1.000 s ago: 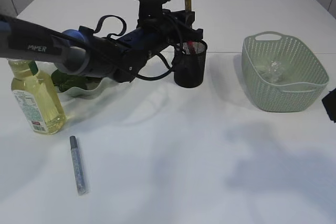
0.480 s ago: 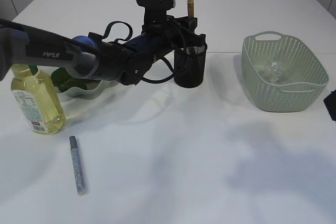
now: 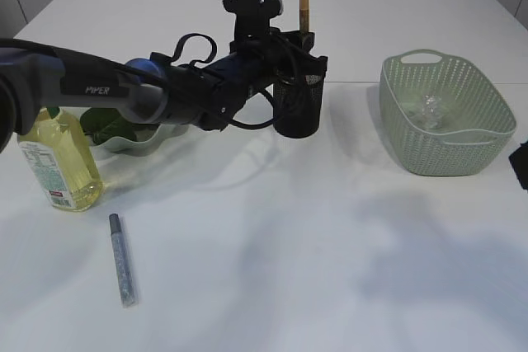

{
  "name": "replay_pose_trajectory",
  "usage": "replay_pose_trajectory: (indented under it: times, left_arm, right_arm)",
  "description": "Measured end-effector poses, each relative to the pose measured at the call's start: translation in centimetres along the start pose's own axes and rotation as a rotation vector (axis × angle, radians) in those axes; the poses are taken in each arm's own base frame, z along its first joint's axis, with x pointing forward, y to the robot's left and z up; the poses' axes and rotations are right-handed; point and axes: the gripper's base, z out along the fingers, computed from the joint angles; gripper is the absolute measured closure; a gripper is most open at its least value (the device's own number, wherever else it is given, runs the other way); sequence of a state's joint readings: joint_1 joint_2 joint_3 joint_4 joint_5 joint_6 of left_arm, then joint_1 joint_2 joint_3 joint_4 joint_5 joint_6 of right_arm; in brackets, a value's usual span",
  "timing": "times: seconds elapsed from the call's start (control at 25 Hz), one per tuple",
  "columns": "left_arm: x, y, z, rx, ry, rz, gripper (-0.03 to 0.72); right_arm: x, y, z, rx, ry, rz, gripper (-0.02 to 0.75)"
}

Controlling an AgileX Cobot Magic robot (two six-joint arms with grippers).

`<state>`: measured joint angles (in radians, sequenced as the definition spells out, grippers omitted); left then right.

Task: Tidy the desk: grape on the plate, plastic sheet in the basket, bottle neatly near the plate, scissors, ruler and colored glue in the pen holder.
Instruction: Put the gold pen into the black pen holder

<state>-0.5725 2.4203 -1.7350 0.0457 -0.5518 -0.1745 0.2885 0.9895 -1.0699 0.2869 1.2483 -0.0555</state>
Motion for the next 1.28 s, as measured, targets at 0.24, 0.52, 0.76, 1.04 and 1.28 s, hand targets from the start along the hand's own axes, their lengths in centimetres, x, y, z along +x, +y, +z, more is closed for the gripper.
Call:
replay_pose_trajectory:
  times: [0.24,0.52,0.76,1.04,1.28]
  left_arm:
    - [0.6,0.1,0.1,-0.008,0.045,0.0,0.564]
    - [0.7,0.1,0.1,-0.01,0.058,0.0,0.543]
    - [0.7,0.1,0.1,-0.011,0.06,0.0,0.453]
    - [0.7,0.1,0.1,-0.012,0.07,0.0,0.442]
    - [-0.7,-0.1,-0.1,-0.011,0.062,0.002,0.442]
  right_arm:
    - [0.0,0.0,0.0,0.0,0.0,0.0,0.395]
    - [0.0,0.0,0.0,0.0,0.0,-0.002,0.395]
    - [0.0,0.0,0.0,0.0,0.0,-0.002,0.395]
    - [0.0,0.0,0.0,0.0,0.0,-0.002,0.395]
    - [0.0,0.0,0.0,0.0,0.0,-0.002,0.395]
